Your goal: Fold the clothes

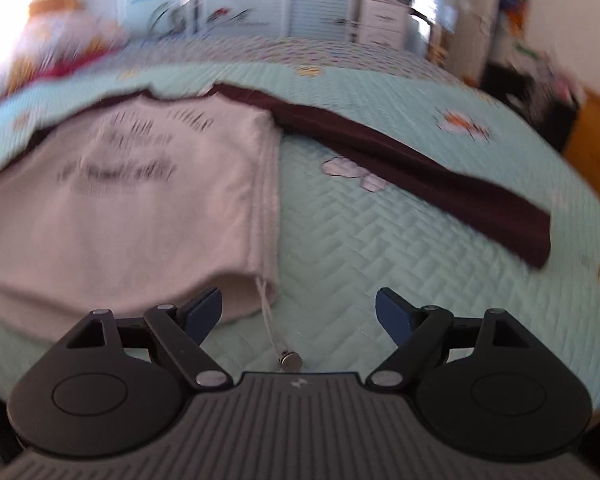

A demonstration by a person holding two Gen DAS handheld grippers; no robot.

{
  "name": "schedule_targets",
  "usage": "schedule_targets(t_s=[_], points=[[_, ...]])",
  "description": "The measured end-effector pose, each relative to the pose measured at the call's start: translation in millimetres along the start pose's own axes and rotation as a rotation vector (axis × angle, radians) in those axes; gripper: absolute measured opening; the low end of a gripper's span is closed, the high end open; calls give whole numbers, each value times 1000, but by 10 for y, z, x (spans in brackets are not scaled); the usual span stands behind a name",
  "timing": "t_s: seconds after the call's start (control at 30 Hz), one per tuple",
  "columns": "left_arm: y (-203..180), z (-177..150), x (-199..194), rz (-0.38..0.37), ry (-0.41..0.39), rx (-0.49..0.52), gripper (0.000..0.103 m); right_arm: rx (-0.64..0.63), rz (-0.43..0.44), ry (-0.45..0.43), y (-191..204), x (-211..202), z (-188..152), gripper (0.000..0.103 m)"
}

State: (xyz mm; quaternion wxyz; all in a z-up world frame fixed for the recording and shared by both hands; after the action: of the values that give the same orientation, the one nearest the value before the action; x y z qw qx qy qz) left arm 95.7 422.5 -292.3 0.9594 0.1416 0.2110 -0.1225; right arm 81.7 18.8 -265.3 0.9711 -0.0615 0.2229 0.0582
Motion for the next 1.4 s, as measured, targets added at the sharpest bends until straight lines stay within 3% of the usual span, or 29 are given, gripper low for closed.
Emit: schedule_targets(t_s=[0.03,0.17,0.23,0.27,0.33,0.4,0.43,0.47,0.5,0.6,0.63,0.77,1.0,1.17,1.3,1.4], points=[[-7,2,6,5,-2,-2,72,-56,10,2,62,40,-26,84],[-43,18,16,13,-13,-9,71,-77,16,4,132,259,-46,83],[-48,21,36,17,-14,-16,71,-107,3,-11,155,344,-32,76],[-49,22,49,19,-13,-22,71,-99,5,-9,160,385,-22,62],[-47,27,73,23,-9,-45,71,-82,10,-3,173,467,-2,48],[-48,29,86,27,-6,-66,71,-83,23,21,236,543,0,25],[-53,29,90,28,-6,-71,70,-106,14,14,269,552,12,22],[-61,33,87,24,-11,-77,62,-110,15,0,292,550,41,18],[-72,38,81,27,-16,-77,45,-94,18,-8,296,545,69,8],[-105,55,68,63,-30,-60,12,-48,8,-42,293,501,145,8],[-94,56,59,74,-33,-66,10,-31,4,-53,278,486,166,7],[10,67,-8,118,-43,-113,8,-4,-11,-87,207,450,256,7],[100,385,-402,198,-137,-116,8,-68,11,-102,277,297,381,6],[125,224,-546,219,-93,-127,8,16,-51,-62,144,220,182,6],[176,-84,-325,158,44,-219,13,34,-62,12,166,362,70,7],[217,-113,-350,156,43,-252,18,-7,-44,36,208,383,113,7]])
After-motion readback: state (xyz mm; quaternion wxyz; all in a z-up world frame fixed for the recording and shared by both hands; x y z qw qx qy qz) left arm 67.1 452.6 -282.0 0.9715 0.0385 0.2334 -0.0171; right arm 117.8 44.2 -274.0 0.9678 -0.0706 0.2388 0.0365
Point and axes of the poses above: each gripper's, at about its wrist camera, not at the fingertips, and x roughly the way its jaws point, y to its left, z to its top, the point moved 8 cm from there along x, roughly the way its jaws point, and after that the axes turned 15 degrees about -y, right-handed, at the moved point
